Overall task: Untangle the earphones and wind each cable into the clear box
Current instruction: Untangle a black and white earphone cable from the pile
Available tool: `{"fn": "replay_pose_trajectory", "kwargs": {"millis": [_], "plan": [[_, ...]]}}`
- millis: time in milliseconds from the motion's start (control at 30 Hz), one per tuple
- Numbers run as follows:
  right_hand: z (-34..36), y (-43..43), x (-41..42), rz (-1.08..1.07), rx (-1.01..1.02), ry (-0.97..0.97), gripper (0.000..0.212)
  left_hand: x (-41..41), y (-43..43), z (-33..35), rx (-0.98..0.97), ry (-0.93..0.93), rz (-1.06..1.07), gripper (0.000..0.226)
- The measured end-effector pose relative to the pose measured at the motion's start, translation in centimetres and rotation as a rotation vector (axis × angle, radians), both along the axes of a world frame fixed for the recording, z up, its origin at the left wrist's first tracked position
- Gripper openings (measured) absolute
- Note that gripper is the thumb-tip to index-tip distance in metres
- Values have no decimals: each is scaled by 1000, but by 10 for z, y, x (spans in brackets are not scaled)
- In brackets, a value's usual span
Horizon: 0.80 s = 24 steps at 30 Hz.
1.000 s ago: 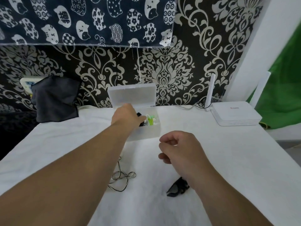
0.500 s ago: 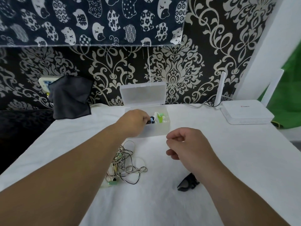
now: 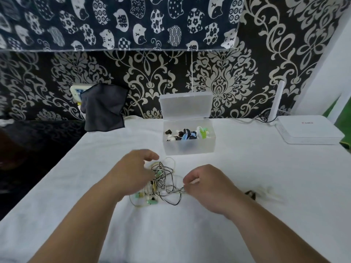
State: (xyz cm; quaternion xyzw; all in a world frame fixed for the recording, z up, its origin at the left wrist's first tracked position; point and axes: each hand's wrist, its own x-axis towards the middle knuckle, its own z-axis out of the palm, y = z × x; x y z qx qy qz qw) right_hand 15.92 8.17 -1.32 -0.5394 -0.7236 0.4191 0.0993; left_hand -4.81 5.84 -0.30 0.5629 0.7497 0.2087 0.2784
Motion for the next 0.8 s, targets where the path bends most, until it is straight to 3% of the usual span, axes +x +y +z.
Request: {"fn": "replay_pose_trajectory", "kwargs": {"millis": [67, 167, 233, 367, 500, 667, 800], "plan": [[-4, -2, -6, 47, 35, -3, 21, 0, -7, -11, -14, 114, -73, 47], [-8, 0, -12, 112, 92, 35, 25, 5, -3, -19, 37, 109, -68, 32], [-9, 1, -15, 104, 67, 87, 22, 9, 0, -21, 93, -5, -55, 21], [-7, 5, -18, -25, 7, 240, 19, 24, 2, -12, 223, -238, -91, 23], [4, 17, -11, -259, 203, 332, 27, 22, 4, -2, 244, -325, -136, 27], [16, 25, 13, -385, 199, 426, 14, 9, 7, 1, 382, -392, 218, 21], [19, 29, 30, -495, 238, 466, 10, -3, 11, 0, 421, -272, 484, 20]]}}
